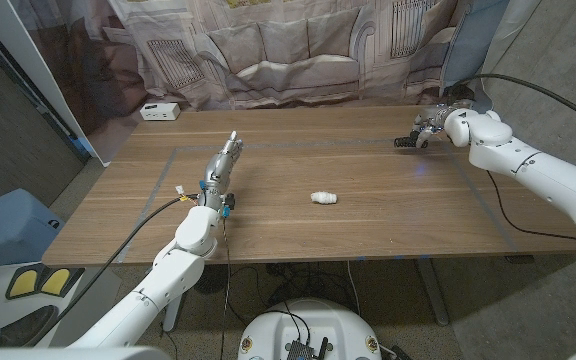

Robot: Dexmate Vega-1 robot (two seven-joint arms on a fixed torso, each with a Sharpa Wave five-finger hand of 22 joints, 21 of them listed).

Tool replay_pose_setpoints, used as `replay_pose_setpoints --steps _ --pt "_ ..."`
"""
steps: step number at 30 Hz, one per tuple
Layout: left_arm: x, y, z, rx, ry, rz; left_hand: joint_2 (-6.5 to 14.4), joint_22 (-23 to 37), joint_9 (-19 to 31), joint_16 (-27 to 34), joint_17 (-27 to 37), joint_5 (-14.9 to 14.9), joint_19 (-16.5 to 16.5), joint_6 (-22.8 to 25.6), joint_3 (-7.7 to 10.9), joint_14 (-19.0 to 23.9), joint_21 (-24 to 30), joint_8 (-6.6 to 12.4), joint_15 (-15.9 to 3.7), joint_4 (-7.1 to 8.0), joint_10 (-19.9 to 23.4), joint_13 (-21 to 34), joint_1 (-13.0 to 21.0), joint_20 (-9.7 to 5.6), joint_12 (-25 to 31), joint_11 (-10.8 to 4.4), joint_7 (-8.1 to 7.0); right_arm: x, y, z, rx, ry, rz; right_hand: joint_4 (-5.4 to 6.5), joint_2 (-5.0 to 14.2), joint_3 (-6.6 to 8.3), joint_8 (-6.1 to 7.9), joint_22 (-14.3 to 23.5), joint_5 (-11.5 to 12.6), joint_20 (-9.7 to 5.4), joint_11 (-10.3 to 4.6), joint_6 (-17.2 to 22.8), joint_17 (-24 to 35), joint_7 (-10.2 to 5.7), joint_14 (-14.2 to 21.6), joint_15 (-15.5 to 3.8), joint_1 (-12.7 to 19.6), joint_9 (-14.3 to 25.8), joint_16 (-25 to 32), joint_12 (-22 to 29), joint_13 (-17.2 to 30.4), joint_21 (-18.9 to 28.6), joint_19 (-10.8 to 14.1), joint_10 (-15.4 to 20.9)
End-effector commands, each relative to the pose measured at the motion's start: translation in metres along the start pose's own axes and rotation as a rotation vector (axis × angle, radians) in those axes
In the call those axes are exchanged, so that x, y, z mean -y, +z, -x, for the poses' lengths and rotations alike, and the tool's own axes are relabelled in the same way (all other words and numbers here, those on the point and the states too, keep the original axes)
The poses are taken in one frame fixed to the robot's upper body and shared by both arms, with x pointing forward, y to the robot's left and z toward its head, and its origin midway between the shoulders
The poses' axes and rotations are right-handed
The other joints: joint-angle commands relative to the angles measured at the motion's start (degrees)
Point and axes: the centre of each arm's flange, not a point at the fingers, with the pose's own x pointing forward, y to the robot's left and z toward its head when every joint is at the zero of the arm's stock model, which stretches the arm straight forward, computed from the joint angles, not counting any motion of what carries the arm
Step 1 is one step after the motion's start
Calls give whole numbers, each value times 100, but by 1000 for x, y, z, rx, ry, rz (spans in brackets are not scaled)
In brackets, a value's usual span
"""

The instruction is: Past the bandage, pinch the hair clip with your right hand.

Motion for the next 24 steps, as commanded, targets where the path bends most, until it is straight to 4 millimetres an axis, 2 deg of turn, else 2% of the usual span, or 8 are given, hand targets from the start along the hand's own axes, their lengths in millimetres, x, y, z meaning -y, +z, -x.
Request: replay_pose_setpoints --steps 1,9,19,21,24 --pt "0 3 2 2 2 -7 37 33 12 -15 8 -3 -46 46 15 25 12 -13 7 -15 36 29 13 40 -19 24 1 -5 -2 -10 -30 41 1 -3 121 50 173 11 29 -71 4 1217 -6 302 -69 -32 -101 -25 2 -23 -7 4 -48 -79" --pt "0 5 4 3 6 -16 36 33 12 -14 8 -4 -44 55 18 27 13 -10 3 -18 43 29 12 38 -16 17 4 -12 -5 -20 -46 67 -5 4 146 61 133 11 28 -125 -12 1216 -23 284 -177 -39 -111 -64 7 -29 -26 2 -111 -160" --pt "1 7 7 3 11 -20 34 33 12 -15 8 -5 -46 48 24 25 13 -14 2 -21 45 29 10 40 -16 26 -4 -17 -10 -31 -62 94 -11 18 167 65 78 10 23 -101 -7 1181 -39 266 -198 -62 -138 -99 45 -22 -46 11 -153 -216" --pt "1 8 7 3 14 -20 34 33 12 -15 8 -5 -46 48 25 24 13 -14 0 -22 46 29 10 42 -16 18 -7 -18 -11 -32 -64 92 -14 14 163 66 46 9 16 -236 -11 1195 -66 272 -86 -143 -147 -126 106 16 -65 65 -55 -171" --pt "1 10 8 3 16 -28 33 34 12 -15 8 -5 -45 50 26 24 13 -14 1 -23 43 29 9 39 -17 24 0 -19 -12 -34 -68 91 -19 14 164 68 31 8 12 -305 -4 1200 -79 283 -34 -174 -153 -136 129 29 -75 82 -20 -152"
